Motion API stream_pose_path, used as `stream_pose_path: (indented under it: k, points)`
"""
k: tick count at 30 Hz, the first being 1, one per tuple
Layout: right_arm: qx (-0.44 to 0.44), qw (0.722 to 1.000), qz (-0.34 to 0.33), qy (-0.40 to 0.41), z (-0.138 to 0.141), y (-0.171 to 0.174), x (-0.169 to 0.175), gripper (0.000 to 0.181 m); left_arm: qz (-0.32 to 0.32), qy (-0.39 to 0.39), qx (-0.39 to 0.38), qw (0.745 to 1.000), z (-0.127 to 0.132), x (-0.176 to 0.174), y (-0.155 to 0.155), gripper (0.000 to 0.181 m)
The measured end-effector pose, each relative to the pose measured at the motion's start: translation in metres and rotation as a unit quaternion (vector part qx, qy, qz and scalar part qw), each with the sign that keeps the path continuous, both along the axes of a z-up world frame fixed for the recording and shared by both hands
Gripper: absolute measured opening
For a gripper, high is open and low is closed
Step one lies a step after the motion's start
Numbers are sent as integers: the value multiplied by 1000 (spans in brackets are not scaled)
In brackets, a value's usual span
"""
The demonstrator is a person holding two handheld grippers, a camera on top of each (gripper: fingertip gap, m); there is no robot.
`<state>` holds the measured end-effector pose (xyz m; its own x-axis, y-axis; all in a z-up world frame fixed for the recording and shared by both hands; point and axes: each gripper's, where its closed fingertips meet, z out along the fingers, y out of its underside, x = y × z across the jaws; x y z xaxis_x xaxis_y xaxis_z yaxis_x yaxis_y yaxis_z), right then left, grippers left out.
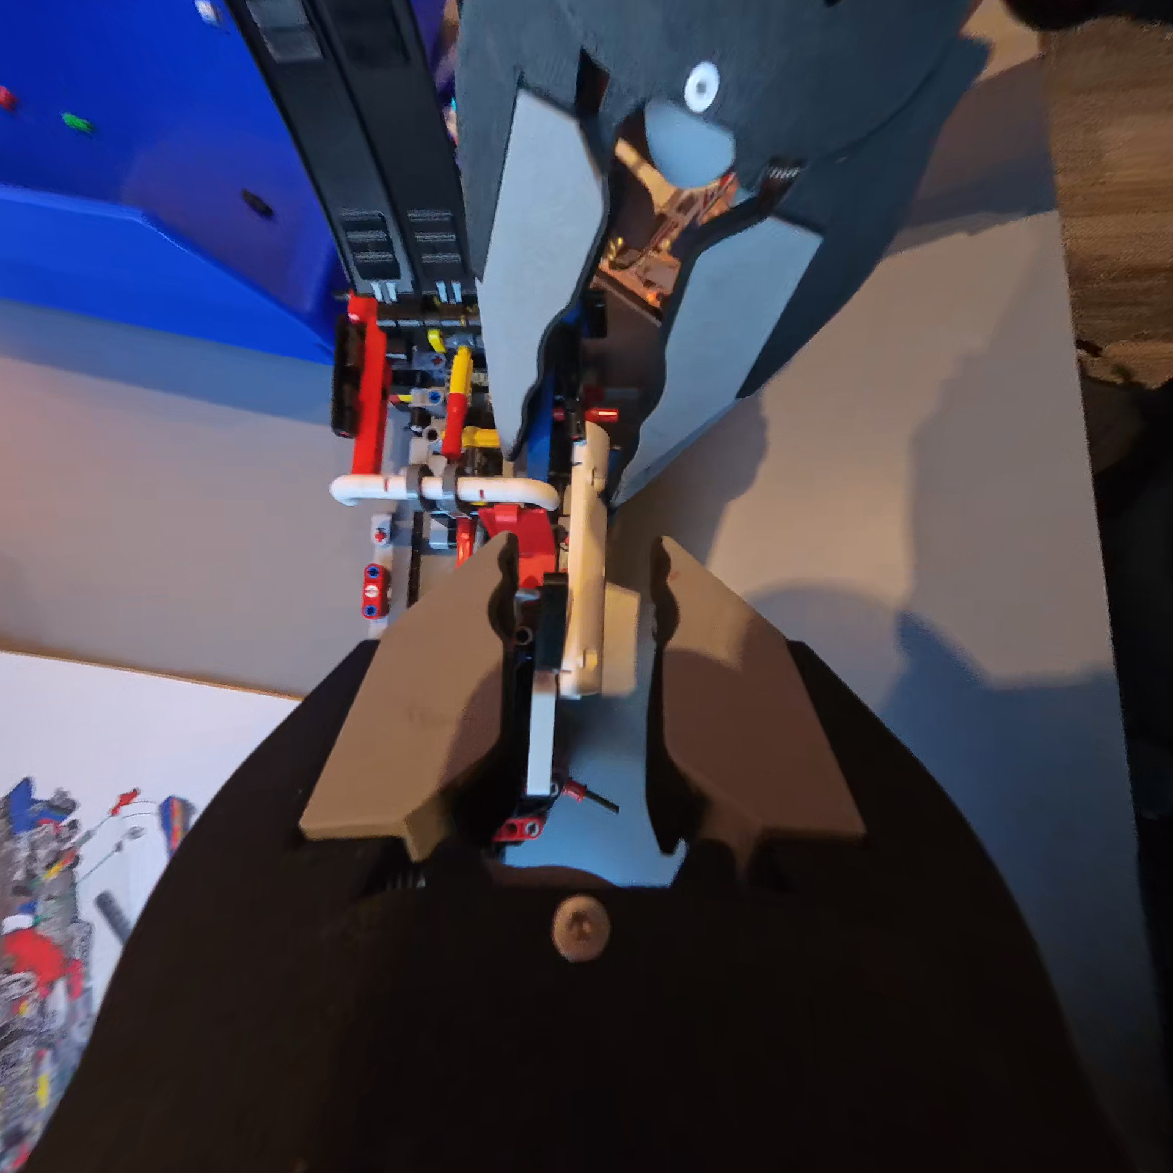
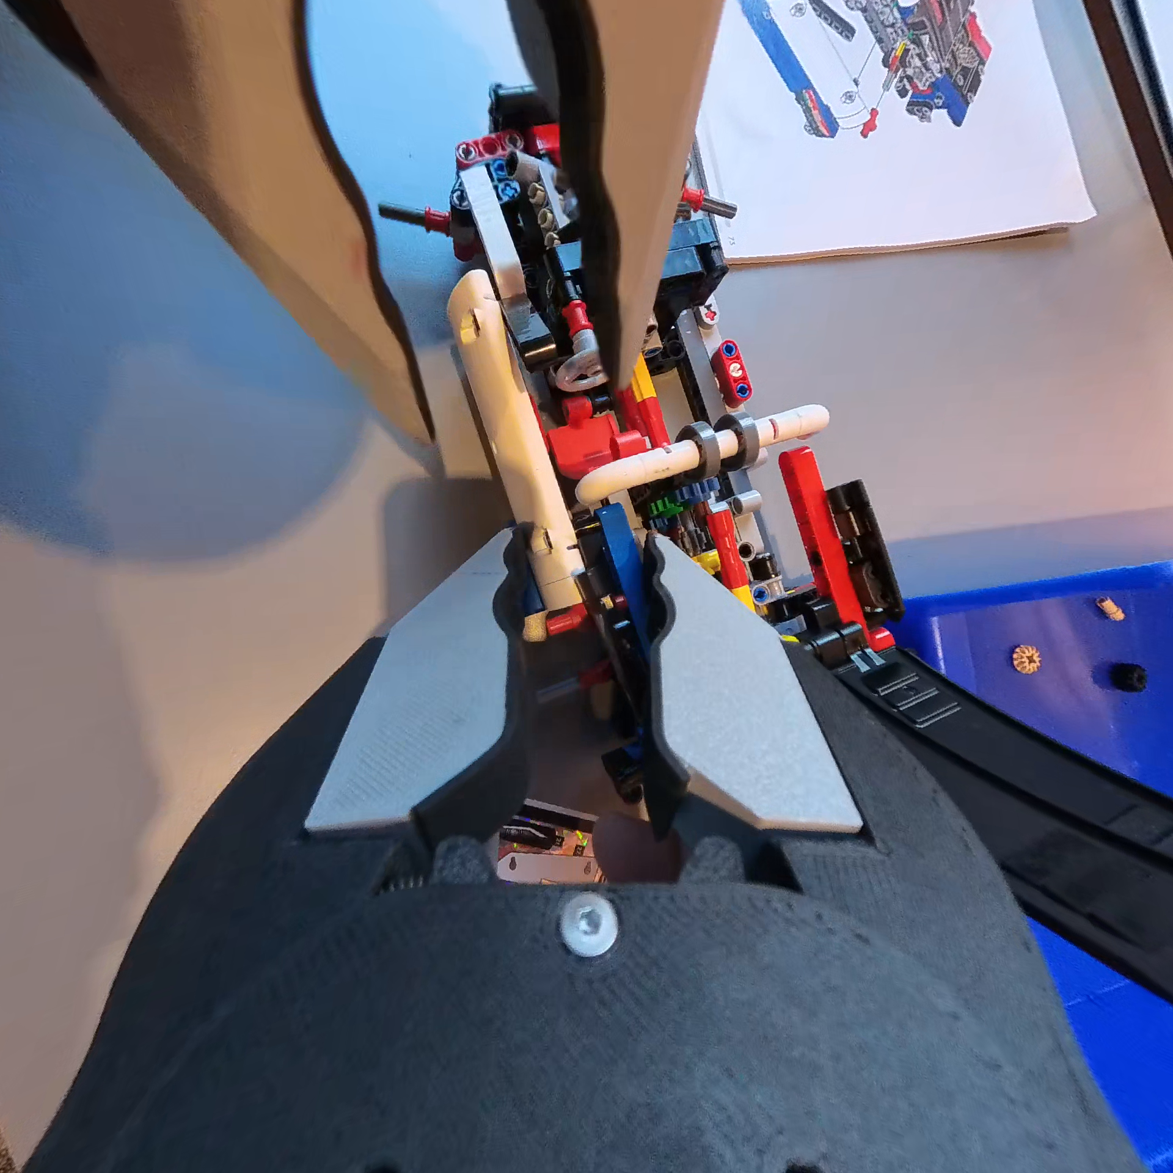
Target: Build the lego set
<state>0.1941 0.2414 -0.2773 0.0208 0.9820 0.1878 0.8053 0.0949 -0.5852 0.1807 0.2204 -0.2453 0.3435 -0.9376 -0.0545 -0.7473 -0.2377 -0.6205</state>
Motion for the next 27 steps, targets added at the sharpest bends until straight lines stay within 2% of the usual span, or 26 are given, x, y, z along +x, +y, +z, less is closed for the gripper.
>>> stream_pose_path:
  k: [3, 8, 17, 19, 23, 27]
  points:
    - [5, 1000, 2, 2, 0, 0, 0, 34, -2, 49, 6, 999, -22, 0, 2, 31]
    - [7, 1000, 4, 4, 0, 0, 0, 34, 1, 75, 26, 997, -37, 3, 8, 27]
    - [-6, 1000, -1, 10, 1, 0, -1, 34, 5, 0, -45, 999, -29, 5, 8, 18]
    - [-7, 1000, -1, 14, 1, 0, -1, 33, 13, -8, -36, 999, -24, 5, 10, 20]
    - [-5, 1000, 0, 9, 1, 0, -1, 34, -10, -16, 8, 1000, -9, 6, 5, 7]
    - [-9, 1000, -1, 9, 1, 0, -2, 33, -9, 5, 6, 1000, -18, 6, 6, 9]
